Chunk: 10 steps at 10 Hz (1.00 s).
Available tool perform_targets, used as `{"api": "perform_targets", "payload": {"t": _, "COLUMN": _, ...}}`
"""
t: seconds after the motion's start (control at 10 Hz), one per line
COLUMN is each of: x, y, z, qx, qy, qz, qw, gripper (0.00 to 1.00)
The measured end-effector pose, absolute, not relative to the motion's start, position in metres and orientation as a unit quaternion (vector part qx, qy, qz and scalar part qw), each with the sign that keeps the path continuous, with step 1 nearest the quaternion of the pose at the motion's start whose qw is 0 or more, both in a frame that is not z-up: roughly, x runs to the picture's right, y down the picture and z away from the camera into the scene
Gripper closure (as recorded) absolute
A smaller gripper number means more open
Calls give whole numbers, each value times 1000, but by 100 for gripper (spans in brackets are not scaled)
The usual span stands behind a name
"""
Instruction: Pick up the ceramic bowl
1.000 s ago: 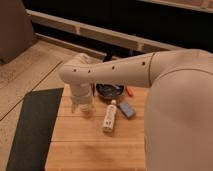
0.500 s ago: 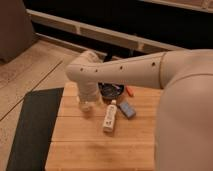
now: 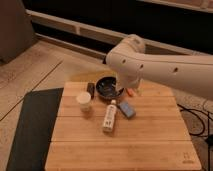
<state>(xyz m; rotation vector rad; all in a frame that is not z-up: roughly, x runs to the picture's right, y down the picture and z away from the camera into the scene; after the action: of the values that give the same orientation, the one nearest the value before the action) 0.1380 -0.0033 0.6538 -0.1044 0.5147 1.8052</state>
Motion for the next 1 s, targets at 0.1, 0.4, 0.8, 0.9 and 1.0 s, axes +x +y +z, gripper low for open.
{"api": "perform_targets", "payload": {"t": 0.1, "x": 151, "y": -9, "z": 651, "qx": -45, "qy": 216, "qz": 770, "qw": 598, "gripper": 35}}
{"api": "perform_targets", "payload": {"t": 0.4, "x": 173, "y": -22, "z": 656, "qx": -75, "qy": 206, "qz": 750, "qw": 623, "gripper": 35}}
{"api": "perform_targets", "payload": {"t": 0.8, "x": 200, "y": -41, "z": 682, "qx": -115, "qy": 212, "qz": 726, "qw": 644, "gripper": 35}}
{"api": "perform_targets", "payload": {"t": 0.9, "x": 201, "y": -44, "z": 687, "qx": -121, "qy": 215, "qz": 721, "qw": 648, "gripper": 35}}
{"api": "perform_targets", "payload": {"t": 1.0, "x": 201, "y": -44, "z": 687, "qx": -121, "qy": 215, "qz": 721, "qw": 647, "gripper": 35}}
